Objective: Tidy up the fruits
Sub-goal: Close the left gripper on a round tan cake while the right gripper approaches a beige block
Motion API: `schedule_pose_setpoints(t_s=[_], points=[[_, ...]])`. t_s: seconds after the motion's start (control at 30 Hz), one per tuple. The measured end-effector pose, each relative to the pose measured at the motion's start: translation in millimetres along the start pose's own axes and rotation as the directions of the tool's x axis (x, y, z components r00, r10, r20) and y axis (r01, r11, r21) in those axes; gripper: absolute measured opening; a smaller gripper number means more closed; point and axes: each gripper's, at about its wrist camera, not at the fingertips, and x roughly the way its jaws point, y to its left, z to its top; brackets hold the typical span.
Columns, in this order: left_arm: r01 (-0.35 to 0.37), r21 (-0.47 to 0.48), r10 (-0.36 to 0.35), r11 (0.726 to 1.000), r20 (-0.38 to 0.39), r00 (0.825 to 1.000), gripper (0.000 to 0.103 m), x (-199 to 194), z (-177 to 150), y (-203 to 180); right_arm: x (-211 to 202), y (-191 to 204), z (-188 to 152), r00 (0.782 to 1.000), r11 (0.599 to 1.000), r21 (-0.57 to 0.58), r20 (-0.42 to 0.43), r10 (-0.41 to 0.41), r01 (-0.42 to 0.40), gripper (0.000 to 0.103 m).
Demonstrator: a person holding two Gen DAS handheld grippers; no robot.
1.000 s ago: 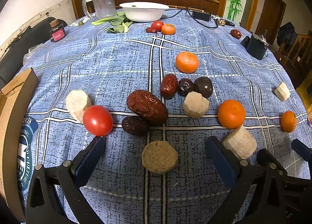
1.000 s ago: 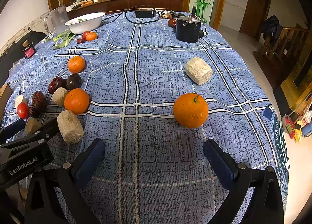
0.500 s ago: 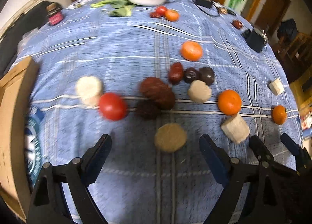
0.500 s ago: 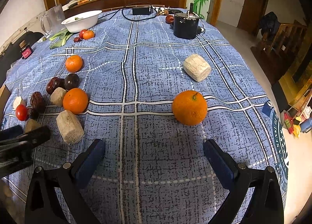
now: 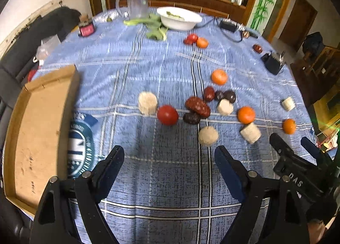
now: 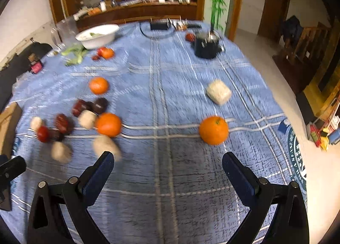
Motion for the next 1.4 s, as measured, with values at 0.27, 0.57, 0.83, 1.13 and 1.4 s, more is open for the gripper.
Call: schedule_pose_setpoints(t_s=[0.27,0.57,0.83,1.13,1.4], points=[[-0.103,0.081,0.095,0.991,0.094,0.991,0.049,-30.6,11.6,8.3,-26.2,32.6,0.1,0.998,0.998,-0.030,0.027,0.063,-0.062,0.102],[-0.148,0.085,0.132,0.985,0.167,0.977,0.046,-51.7,12.8,29.3,-29.7,63.2,0.2,0.995,0.993,-0.060,0.020,0.099,-0.098,0.102],[-0.152,0.098,0.131,0.983,0.191,0.973,0.047,-54.8,16.8,34.3,-24.7,77.7,-0.6,0.994,0.992,-0.070,0.010,0.107,-0.106,0.102],[-0.071,0.021,0.070,0.997,0.080,0.994,0.052,-21.1,25.4,59.9,-9.1,66.3,-1.3,0.995,0.995,-0.032,-0.022,0.096,-0.097,0.102],[0.000,-0.080,-0.002,0.997,-0.018,1.000,0.052,18.5,29.1,92.4,12.4,42.4,0.8,0.991,0.994,0.029,-0.077,0.111,-0.109,0.083]])
